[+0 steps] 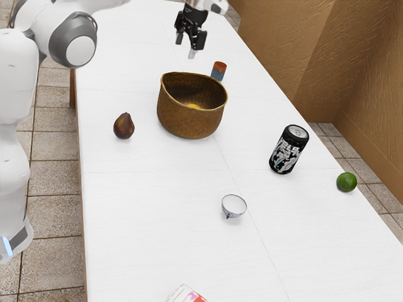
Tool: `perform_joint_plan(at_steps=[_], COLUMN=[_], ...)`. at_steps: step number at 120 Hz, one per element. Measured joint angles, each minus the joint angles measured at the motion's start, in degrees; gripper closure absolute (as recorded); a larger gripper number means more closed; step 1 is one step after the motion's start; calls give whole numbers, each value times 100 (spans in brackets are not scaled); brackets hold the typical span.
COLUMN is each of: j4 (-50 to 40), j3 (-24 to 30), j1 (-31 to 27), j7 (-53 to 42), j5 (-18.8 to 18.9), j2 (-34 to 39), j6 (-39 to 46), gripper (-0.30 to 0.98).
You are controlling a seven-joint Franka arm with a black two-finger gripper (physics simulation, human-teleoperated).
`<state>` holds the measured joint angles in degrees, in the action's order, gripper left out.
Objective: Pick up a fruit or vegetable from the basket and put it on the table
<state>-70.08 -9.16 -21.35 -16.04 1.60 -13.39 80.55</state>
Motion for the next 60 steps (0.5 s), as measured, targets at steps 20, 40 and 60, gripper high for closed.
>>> perform_joint_plan(at_steps=[20, 40, 60], j4=[1, 68, 686], j3=[-1, 11, 275], j1=[-7, -442, -45], j7=[-407, -709, -1039], j5=[5, -426, -452], j2=[-1, 138, 461], j6=[-82, -170, -206], gripper=[0, 0, 0])
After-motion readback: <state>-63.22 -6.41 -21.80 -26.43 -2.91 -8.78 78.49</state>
